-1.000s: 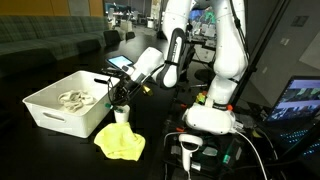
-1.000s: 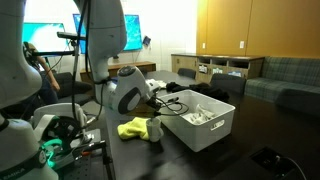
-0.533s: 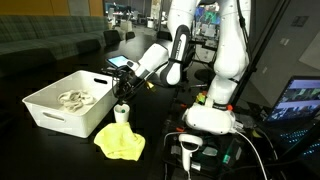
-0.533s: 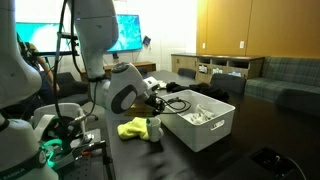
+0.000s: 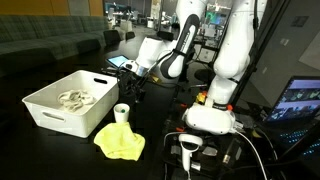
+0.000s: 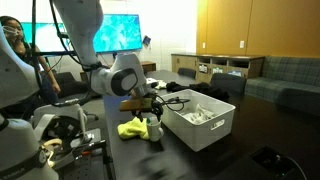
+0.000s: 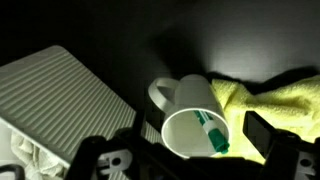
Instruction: The white towel should go in the basket first, followed by the marker in the cup, then the yellow towel in the basket, and the black tape in the cup.
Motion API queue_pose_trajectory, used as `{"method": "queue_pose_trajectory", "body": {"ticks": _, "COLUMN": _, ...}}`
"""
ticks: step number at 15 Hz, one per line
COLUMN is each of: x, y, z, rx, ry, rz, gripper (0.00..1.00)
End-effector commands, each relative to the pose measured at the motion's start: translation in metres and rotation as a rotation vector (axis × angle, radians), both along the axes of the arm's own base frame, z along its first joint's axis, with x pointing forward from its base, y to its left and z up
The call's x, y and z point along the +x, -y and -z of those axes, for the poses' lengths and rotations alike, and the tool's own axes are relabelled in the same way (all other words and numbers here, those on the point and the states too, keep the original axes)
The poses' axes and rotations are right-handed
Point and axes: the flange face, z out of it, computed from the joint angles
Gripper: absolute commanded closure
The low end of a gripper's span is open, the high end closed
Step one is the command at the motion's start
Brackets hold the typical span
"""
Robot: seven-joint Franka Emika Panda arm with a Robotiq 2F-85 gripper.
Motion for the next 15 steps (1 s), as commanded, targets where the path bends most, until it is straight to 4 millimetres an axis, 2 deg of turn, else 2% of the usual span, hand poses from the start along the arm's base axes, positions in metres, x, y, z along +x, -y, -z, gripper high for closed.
{"method": "queue_pose_trajectory", "body": {"ticks": 1, "x": 0.007, "y": -0.005, "z": -0.020, "rx": -0.180, "ry": -0.093, "rz": -0.017, "gripper": 0.00}}
{"method": "queue_pose_trajectory", "body": {"ticks": 8, "x": 0.020, "y": -0.024, "z": -0.069, "rx": -0.523, "ry": -0.205, "rz": -0.134, "gripper": 0.00}}
{"method": "queue_pose_trajectory", "body": {"ticks": 10, "x": 0.025, "y": -0.034, "z": -0.080, "rx": -0.617, "ry": -0.191, "rz": -0.200, "gripper": 0.00}}
{"method": "queue_pose_trajectory", "body": {"ticks": 15, "x": 0.048, "y": -0.074, "z": -0.091, "rx": -0.767, "ry": -0.074, "rz": -0.414, "gripper": 0.00}}
